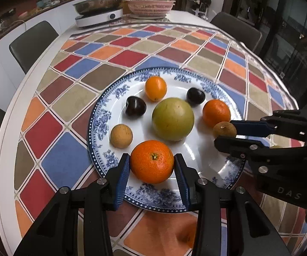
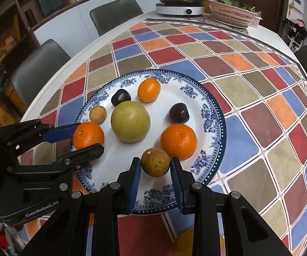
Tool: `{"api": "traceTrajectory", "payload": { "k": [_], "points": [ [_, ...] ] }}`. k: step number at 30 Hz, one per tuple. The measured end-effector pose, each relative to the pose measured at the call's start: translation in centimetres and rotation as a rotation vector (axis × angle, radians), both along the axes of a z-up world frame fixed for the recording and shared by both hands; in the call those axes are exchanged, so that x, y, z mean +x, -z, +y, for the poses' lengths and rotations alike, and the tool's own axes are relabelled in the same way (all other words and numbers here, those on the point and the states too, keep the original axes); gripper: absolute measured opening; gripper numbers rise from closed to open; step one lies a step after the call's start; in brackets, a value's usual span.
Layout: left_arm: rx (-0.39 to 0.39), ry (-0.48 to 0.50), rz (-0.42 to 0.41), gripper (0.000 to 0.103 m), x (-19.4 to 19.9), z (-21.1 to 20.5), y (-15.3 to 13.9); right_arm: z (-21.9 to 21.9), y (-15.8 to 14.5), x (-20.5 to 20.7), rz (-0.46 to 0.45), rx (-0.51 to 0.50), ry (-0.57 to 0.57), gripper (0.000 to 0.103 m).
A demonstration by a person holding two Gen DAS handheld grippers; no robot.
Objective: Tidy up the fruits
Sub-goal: 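Lower both fruits onto the plate and open both grippers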
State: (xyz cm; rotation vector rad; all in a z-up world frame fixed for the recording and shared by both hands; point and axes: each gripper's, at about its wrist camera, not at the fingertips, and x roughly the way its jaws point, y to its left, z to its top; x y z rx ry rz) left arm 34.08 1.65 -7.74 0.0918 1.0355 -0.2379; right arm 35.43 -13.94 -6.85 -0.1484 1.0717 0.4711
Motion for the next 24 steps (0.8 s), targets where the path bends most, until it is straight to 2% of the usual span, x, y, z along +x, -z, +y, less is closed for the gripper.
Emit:
{"api": "traceTrajectory", "payload": {
  "k": [3, 5, 12, 18, 21, 24],
  "points": [
    [0.006, 0.002, 0.01, 0.042, 0.0, 0.2, 0.2, 0.1, 0.1, 0.0, -0.001, -0.009, 0.001, 0.031],
    [0.007, -0.001, -0.004, 0.05, -0.3, 0.2, -0.1, -0.1, 0.0, 0.0, 0.005, 0.001, 0.006, 0.044],
    [0.006, -0.015, -0.074, 0.058, -1.9, 0.7, -2.8, -0.8, -1.3, -0.9, -0.028, 0.013, 0.032, 0.044],
    [-0.007, -0.046, -0.152, 0.072, -4.5, 1.0, -5.8, -1.5, -3.6, -2.9, -0.092, 0.017, 0.041, 0.045],
    [0.011, -0.074, -0.195, 0.079, -6.0, 1.0, -7.3, -1.8, -4.8, -4.1, -0.127, 0.022, 0.045, 0.055],
    [0.002, -0.096, -0.228, 0.085, -7.5, 1.1, -8.5, -2.1, -6.0, -5.4, -0.177, 0.009, 0.058, 0.056]
  ]
}}
